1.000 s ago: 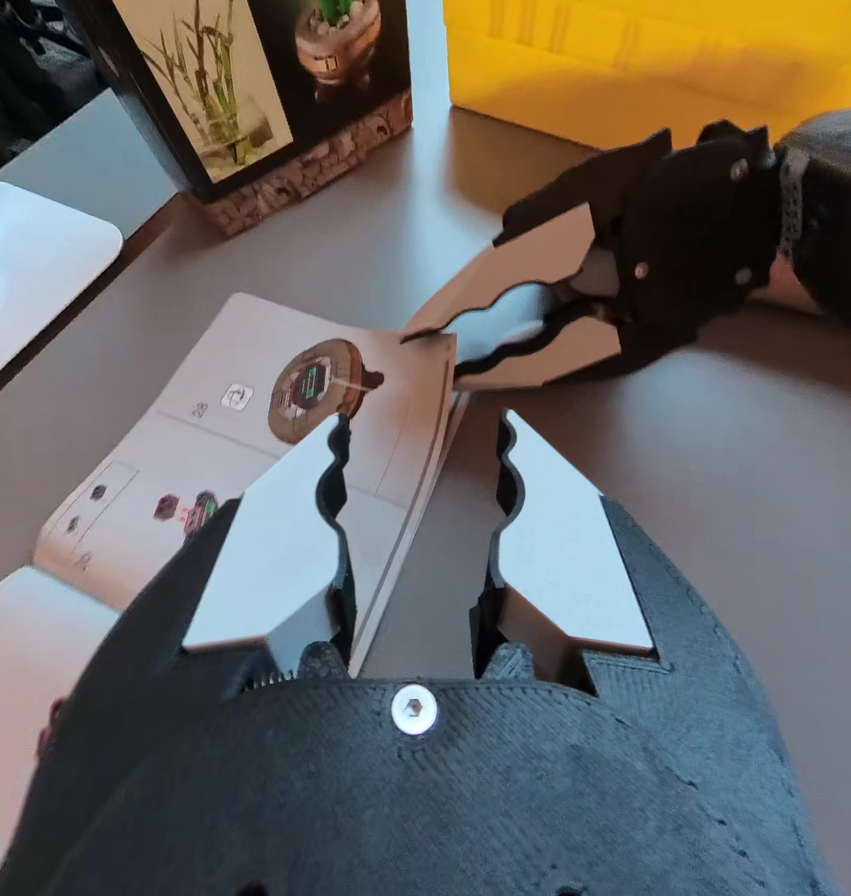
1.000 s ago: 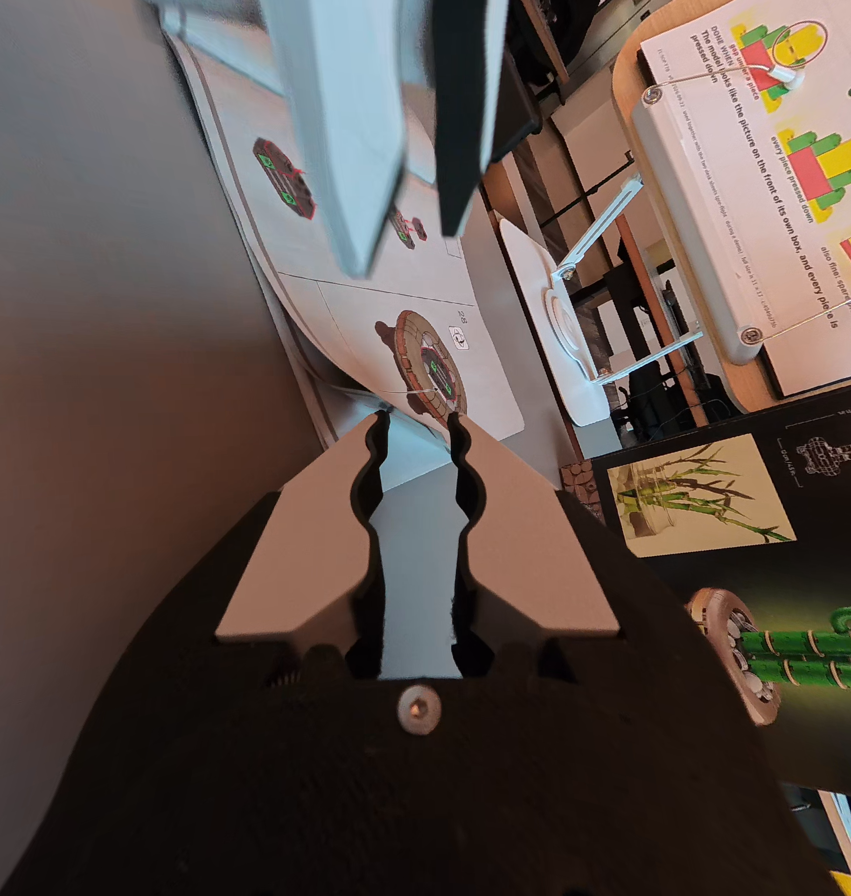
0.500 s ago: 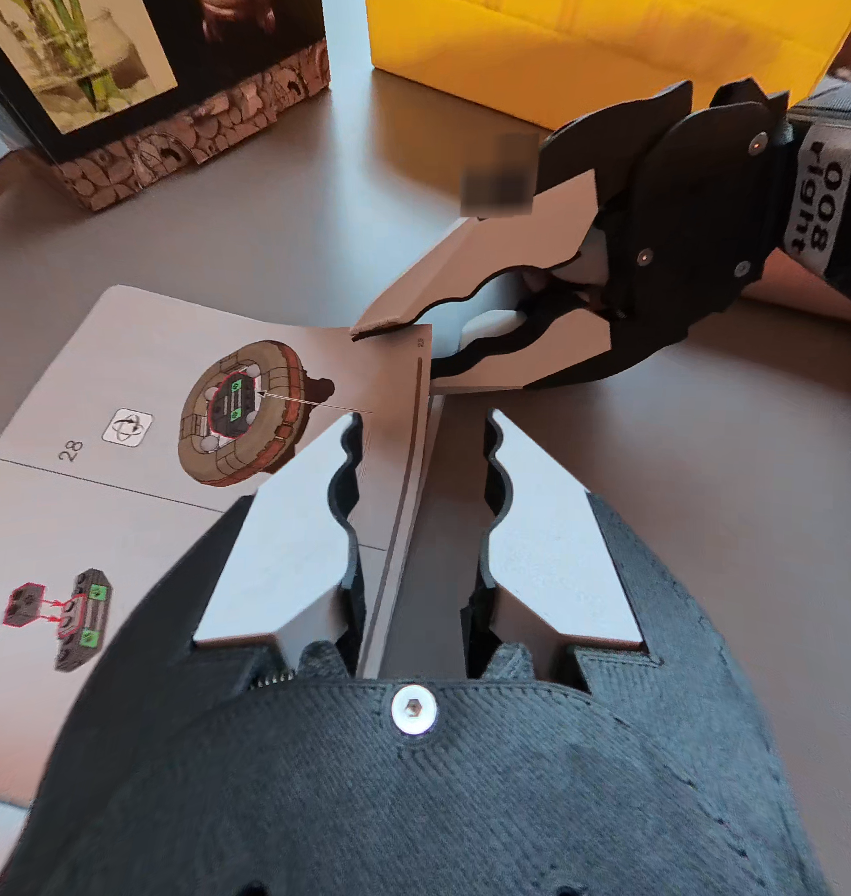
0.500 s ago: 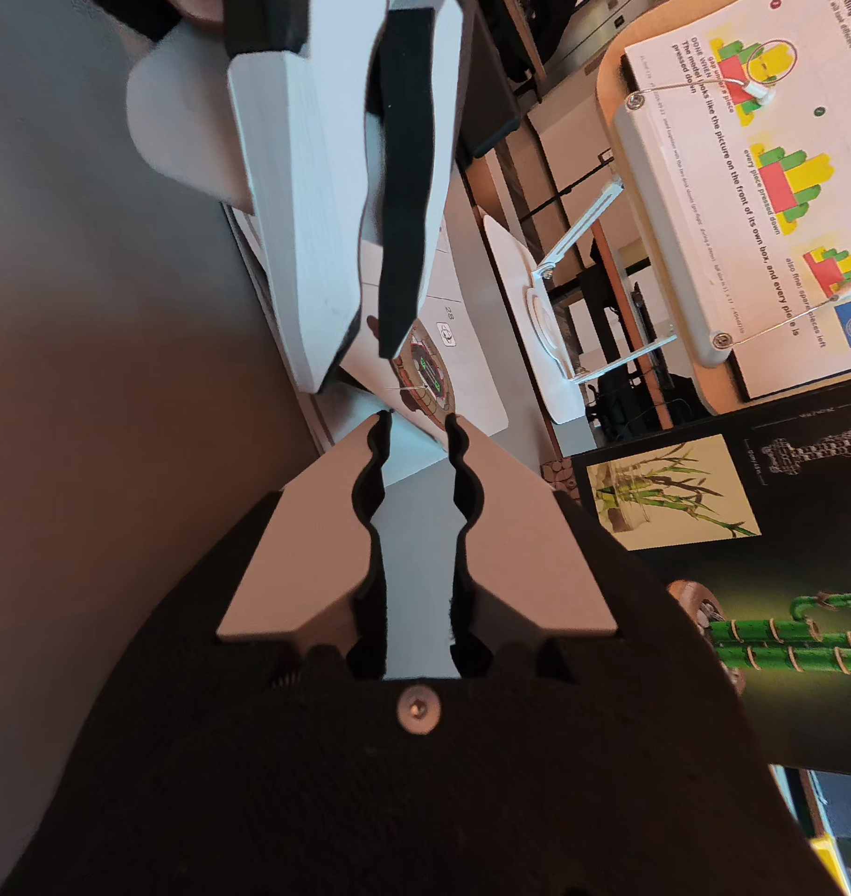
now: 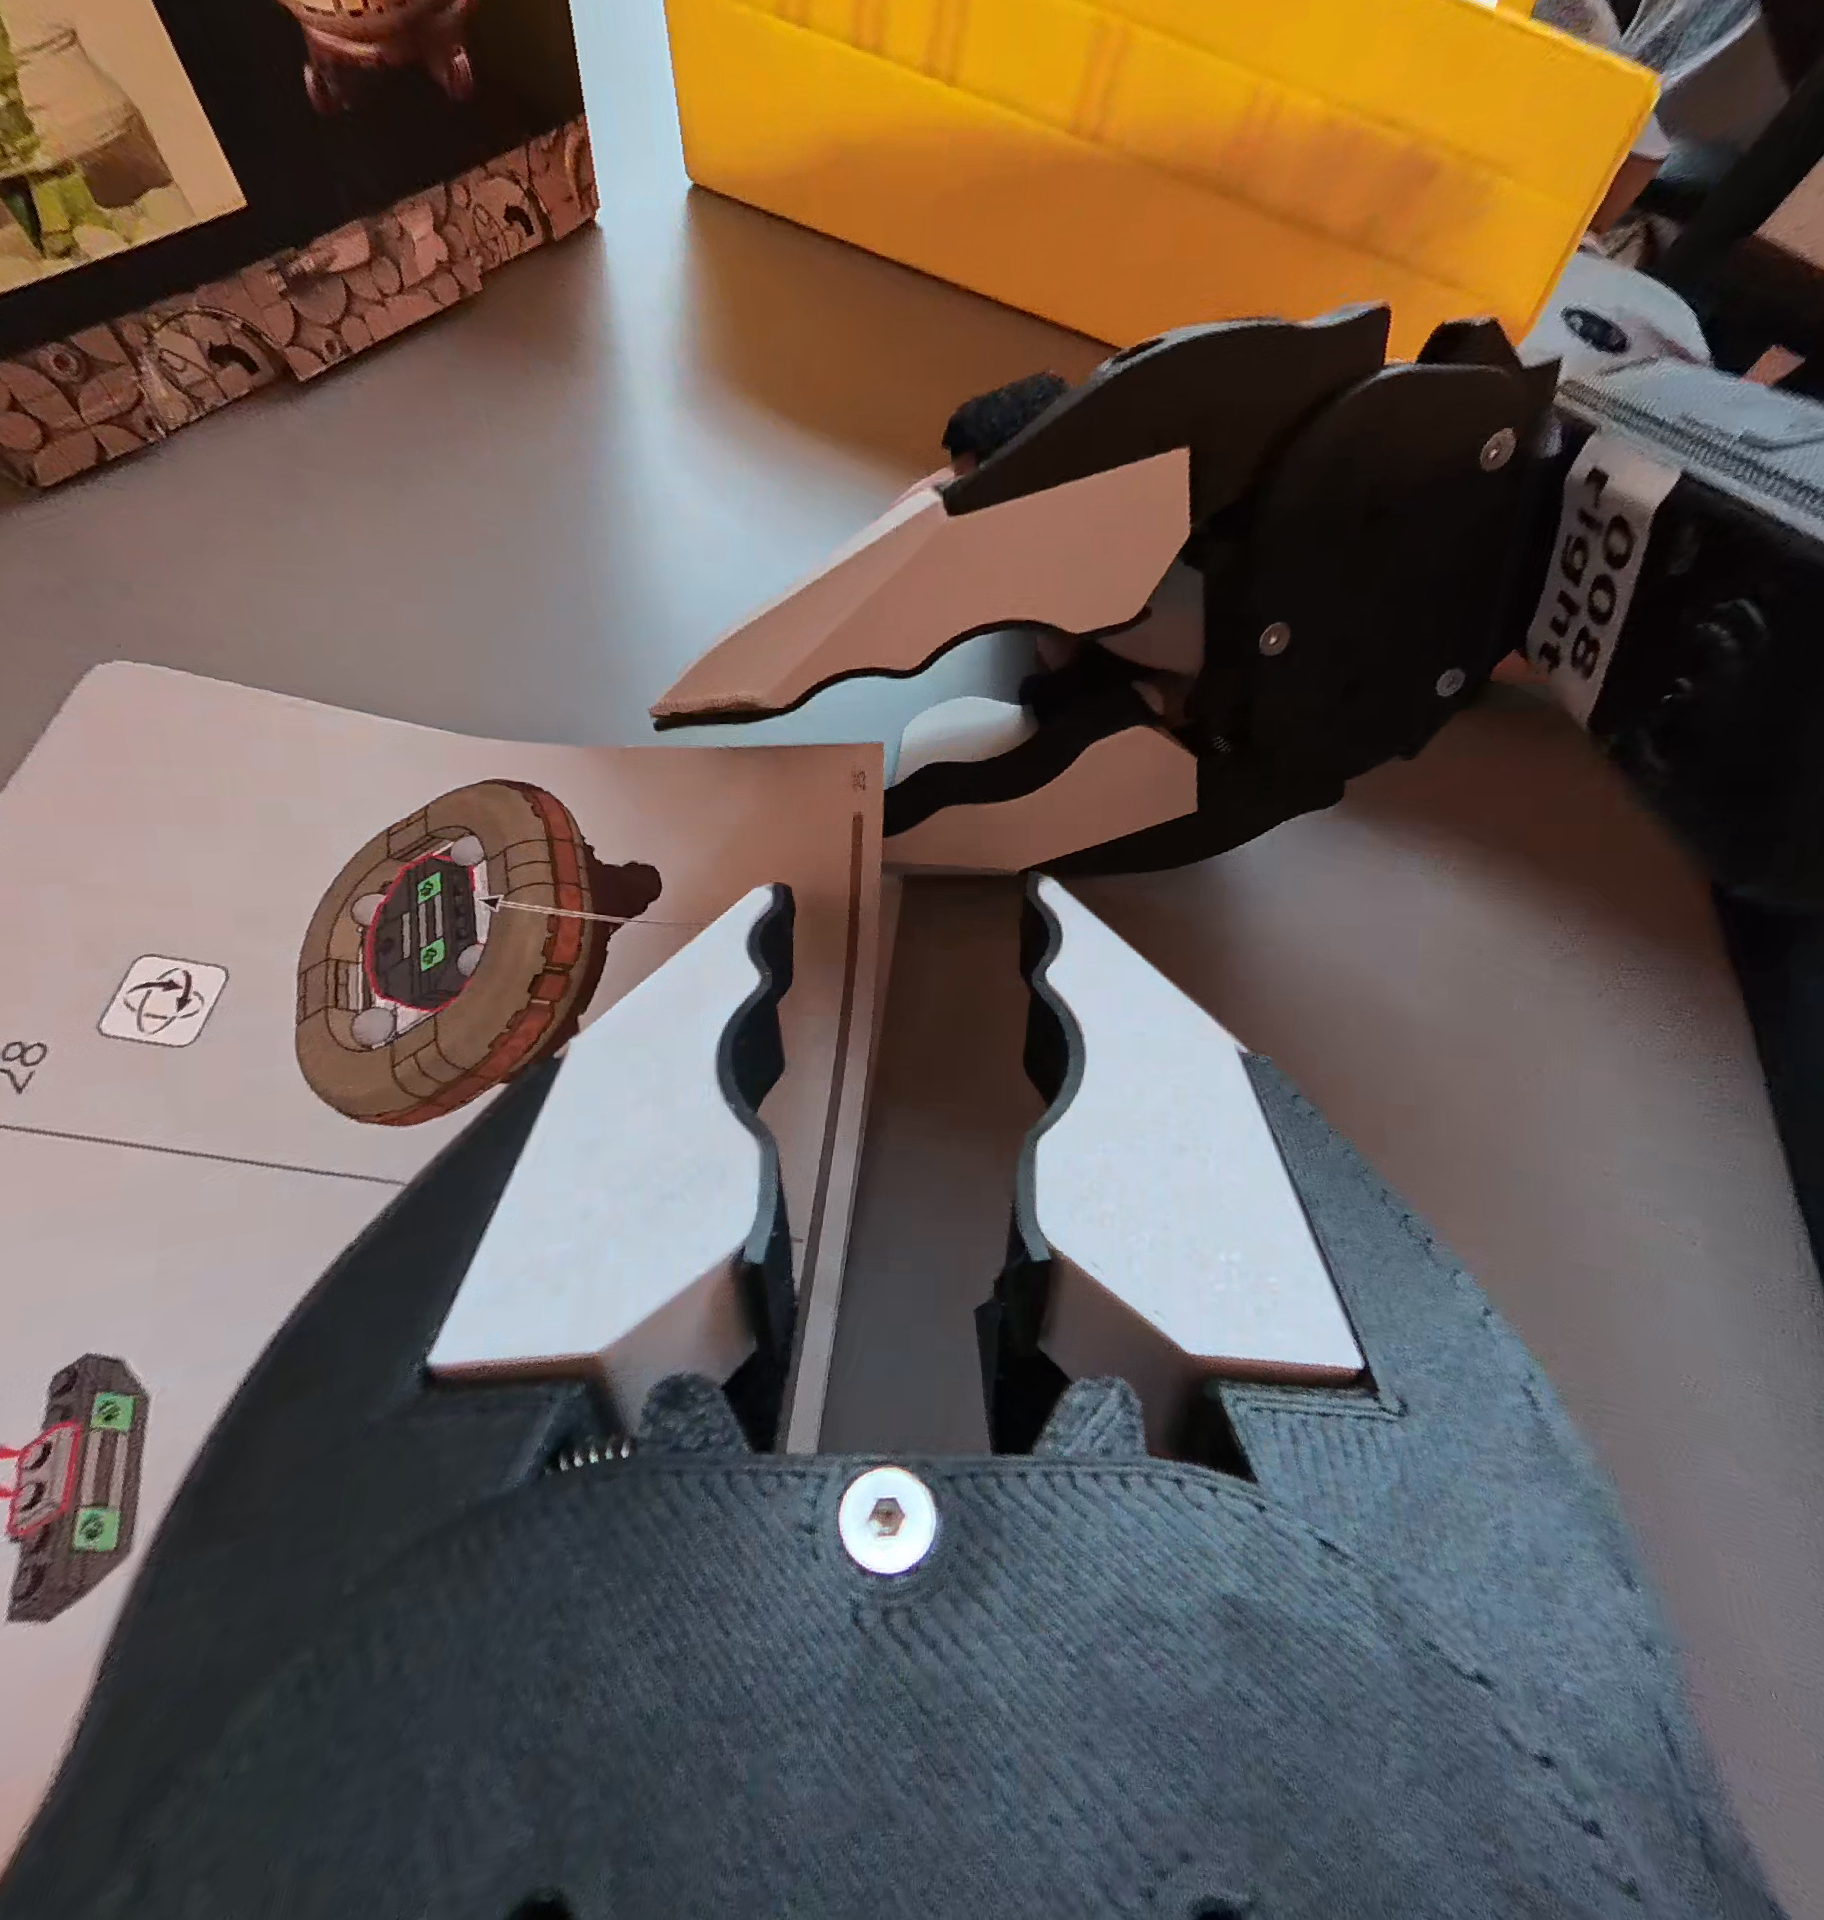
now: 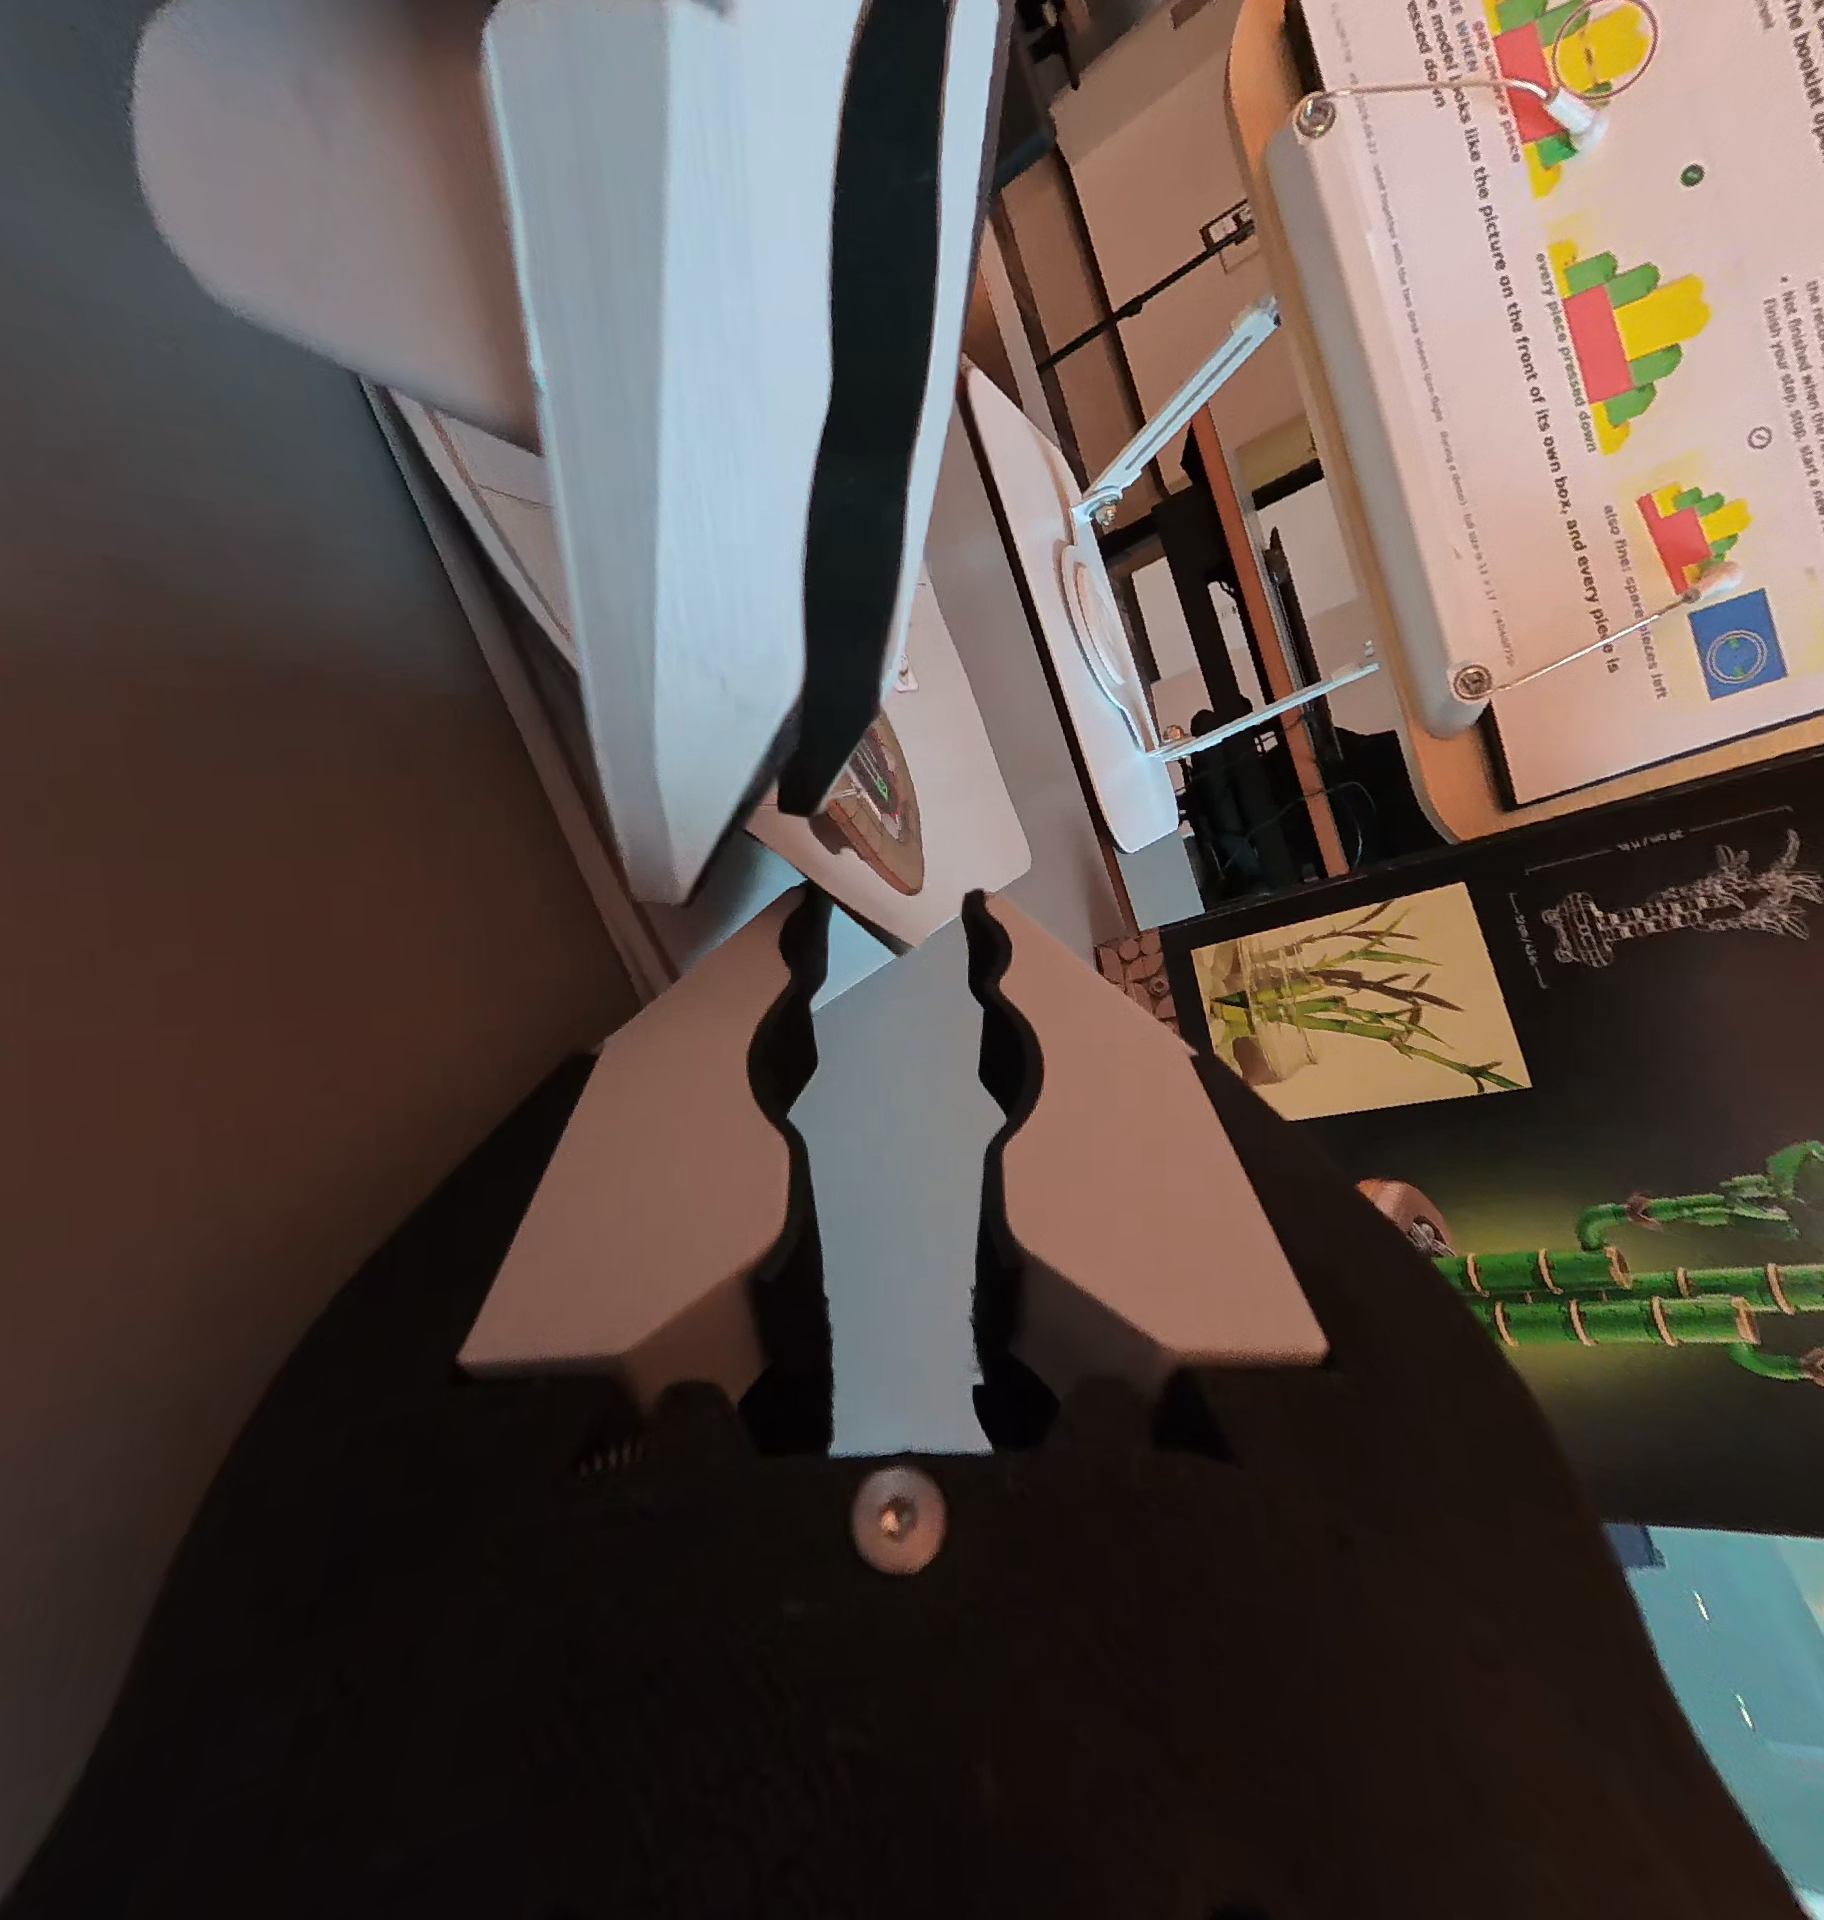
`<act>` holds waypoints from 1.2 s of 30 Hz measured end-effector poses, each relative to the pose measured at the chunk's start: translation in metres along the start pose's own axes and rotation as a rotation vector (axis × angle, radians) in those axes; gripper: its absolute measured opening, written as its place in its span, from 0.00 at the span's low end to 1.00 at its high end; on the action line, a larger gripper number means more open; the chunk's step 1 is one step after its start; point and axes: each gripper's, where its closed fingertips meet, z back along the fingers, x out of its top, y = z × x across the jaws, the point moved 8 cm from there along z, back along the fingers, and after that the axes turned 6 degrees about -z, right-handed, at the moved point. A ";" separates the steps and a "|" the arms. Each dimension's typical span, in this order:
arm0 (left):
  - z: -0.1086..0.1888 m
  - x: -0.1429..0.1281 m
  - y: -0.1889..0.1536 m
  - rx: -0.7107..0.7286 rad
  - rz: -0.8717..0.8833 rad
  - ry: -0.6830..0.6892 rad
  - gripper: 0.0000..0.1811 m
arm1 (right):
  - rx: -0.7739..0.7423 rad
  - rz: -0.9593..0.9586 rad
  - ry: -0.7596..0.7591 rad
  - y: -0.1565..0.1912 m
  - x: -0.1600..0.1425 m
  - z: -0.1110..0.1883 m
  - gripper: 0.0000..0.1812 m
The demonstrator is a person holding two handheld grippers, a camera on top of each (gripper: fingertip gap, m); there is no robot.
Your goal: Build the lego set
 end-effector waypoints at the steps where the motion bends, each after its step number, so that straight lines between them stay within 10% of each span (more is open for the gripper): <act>1: -0.001 0.001 0.000 -0.010 0.012 -0.012 0.23 | -0.009 0.003 0.008 0.000 -0.001 -0.001 0.14; 28: 0.005 0.014 0.011 -0.122 0.302 -0.220 0.32 | -0.004 0.073 0.005 0.003 -0.002 -0.001 0.11; 36: 0.007 0.013 0.007 -0.020 0.148 -0.145 0.34 | -0.028 0.136 0.008 0.005 -0.002 0.000 0.09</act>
